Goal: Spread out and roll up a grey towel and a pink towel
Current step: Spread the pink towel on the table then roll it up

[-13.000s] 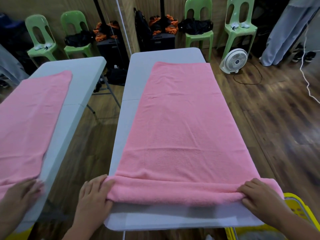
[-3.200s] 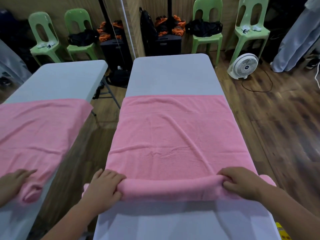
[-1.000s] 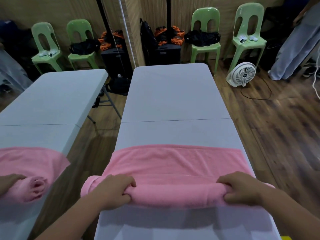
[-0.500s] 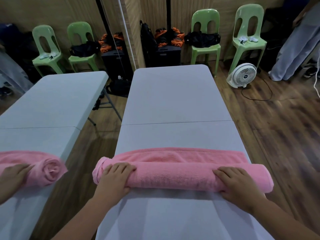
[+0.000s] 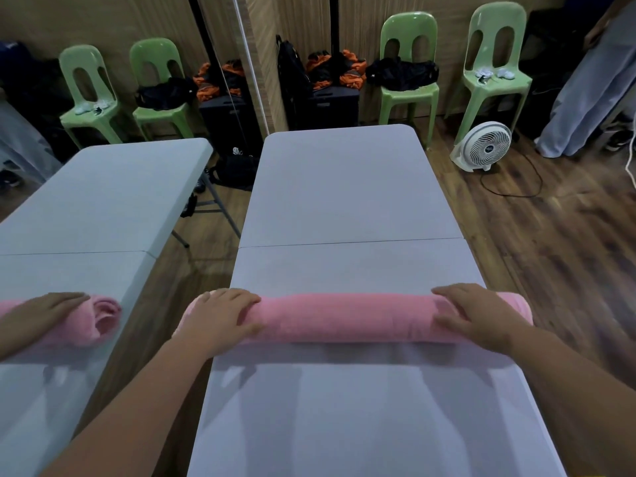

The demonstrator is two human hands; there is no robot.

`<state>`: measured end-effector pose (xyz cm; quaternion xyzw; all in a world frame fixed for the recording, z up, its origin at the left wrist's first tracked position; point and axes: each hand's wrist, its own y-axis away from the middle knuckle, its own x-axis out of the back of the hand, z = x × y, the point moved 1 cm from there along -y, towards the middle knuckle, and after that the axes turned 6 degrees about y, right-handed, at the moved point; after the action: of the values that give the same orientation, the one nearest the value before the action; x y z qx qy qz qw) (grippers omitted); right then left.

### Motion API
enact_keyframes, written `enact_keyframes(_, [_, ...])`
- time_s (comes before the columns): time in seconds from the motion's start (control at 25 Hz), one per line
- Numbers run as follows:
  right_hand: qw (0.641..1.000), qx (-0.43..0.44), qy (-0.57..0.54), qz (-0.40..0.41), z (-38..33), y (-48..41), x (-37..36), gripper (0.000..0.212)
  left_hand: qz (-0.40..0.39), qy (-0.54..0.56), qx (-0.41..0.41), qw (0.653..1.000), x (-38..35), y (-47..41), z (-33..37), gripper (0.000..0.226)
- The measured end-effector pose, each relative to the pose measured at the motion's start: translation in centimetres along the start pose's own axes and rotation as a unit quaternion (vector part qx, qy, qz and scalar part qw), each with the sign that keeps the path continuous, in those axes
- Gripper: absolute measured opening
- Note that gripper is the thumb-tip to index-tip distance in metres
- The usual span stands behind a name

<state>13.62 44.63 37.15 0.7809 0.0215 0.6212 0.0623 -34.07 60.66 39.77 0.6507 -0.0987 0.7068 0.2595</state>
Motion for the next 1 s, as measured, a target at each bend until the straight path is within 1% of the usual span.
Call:
enact_keyframes(0.04, [0.997,0.019,0.060,-0.041,0.8,0.2,-0.1,0.069,-0.022,-0.020,-0.007,1.000,-0.3,0.0,-0.4,0.070])
enact_keyframes(0.08, [0.989,0.023,0.121,-0.076,1.5,0.5,-0.1,0.076,-0.044,-0.034,-0.006,0.998,-0.6,0.2,-0.8,0.072])
enact_keyframes(0.12, [0.982,0.010,0.162,-0.098,1.8,0.9,-0.1,0.077,-0.048,-0.041,0.000,0.998,-0.7,0.5,-0.9,0.071])
enact_keyframes(0.16, [0.979,-0.006,0.174,-0.103,1.8,1.4,-0.2,0.074,-0.037,-0.047,0.010,0.998,-0.7,0.9,-0.7,0.067])
enact_keyframes(0.24, [0.984,-0.044,0.142,-0.097,0.4,2.2,-0.4,0.066,0.018,-0.043,0.009,0.999,-0.2,1.9,1.0,0.060])
enact_keyframes(0.28, [0.989,-0.062,0.106,-0.088,-1.0,2.9,-0.4,0.063,0.040,-0.021,-0.002,0.999,-0.1,2.6,2.4,0.060])
enact_keyframes(0.32, [0.992,-0.075,0.073,-0.074,-2.3,3.8,-0.7,0.060,0.044,0.010,0.001,0.999,-0.3,3.6,3.8,0.063])
enact_keyframes(0.36, [0.993,-0.084,0.050,-0.063,-3.8,5.1,-1.1,0.056,0.020,0.060,0.045,0.997,-0.6,4.7,5.4,0.066])
enact_keyframes(0.4, [0.993,-0.093,0.030,-0.062,-5.2,6.6,-1.8,0.054,-0.018,0.113,0.114,0.987,-1.1,5.9,6.8,0.068])
enact_keyframes(0.44, [0.992,-0.104,0.009,-0.067,-6.8,7.9,-2.7,0.054,-0.045,0.157,0.164,0.973,-1.6,7.0,8.4,0.068])
enact_keyframes(0.48, [0.991,-0.113,-0.017,-0.070,-8.6,9.0,-3.4,0.058,-0.054,0.192,0.194,0.961,-2.8,8.1,10.0,0.066])
enact_keyframes(0.52, [0.989,-0.118,-0.048,-0.075,-10.5,9.8,-4.0,0.068,-0.063,0.231,0.214,0.947,-3.5,8.9,11.9,0.066])
enact_keyframes(0.56, [0.987,-0.115,-0.083,-0.081,-12.4,10.3,-4.4,0.082,-0.073,0.287,0.232,0.927,-4.1,9.8,14.1,0.065])
enact_keyframes(0.6, [0.982,-0.112,-0.116,-0.095,-14.3,10.6,-4.4,0.100,-0.090,0.376,0.255,0.886,-4.6,10.4,16.2,0.064])
enact_keyframes(0.64, [0.978,-0.106,-0.142,-0.110,-16.0,10.7,-4.5,0.117,-0.110,0.482,0.285,0.821,-4.5,10.8,18.0,0.057])
enact_keyframes(0.68, [0.977,-0.100,-0.138,-0.128,-17.3,10.8,-4.3,0.131,-0.141,0.573,0.305,0.747,-4.2,11.0,19.5,0.046])
enact_keyframes(0.72, [0.982,-0.089,-0.093,-0.137,-18.1,10.9,-4.2,0.138,-0.172,0.623,0.301,0.701,-3.9,11.1,20.3,0.035])
enact_keyframes(0.76, [0.990,-0.066,-0.028,-0.123,-18.3,10.6,-4.0,0.138,-0.198,0.623,0.268,0.708,-3.2,11.1,20.7,0.028])
enact_keyframes(0.8, [0.994,-0.031,0.033,-0.101,-17.8,9.9,-3.8,0.134,-0.211,0.573,0.206,0.765,-2.7,11.0,20.6,0.025])
enact_keyframes(0.84, [0.992,0.010,0.075,-0.097,-16.8,8.9,-3.7,0.128,-0.189,0.473,0.121,0.852,-2.4,10.5,20.1,0.027])
enact_keyframes(0.88, [0.988,0.052,0.104,-0.101,-15.8,7.6,-3.3,0.124,-0.136,0.332,0.018,0.933,-2.3,9.7,19.3,0.034])
enact_keyframes(0.92, [0.980,0.095,0.132,-0.118,-14.8,6.1,-2.8,0.120,-0.060,0.171,-0.086,0.980,-2.3,8.7,18.6,0.048])
enact_keyframes(0.96, [0.969,0.137,0.165,-0.125,-14.1,4.5,-2.0,0.118,0.009,0.049,-0.164,0.985,-2.6,7.4,17.7,0.072])
enact_keyframes(1.0, [0.958,0.175,0.197,-0.113,-13.8,2.9,-1.3,0.115,0.030,-0.023,-0.191,0.981,-2.7,6.0,16.9,0.099])
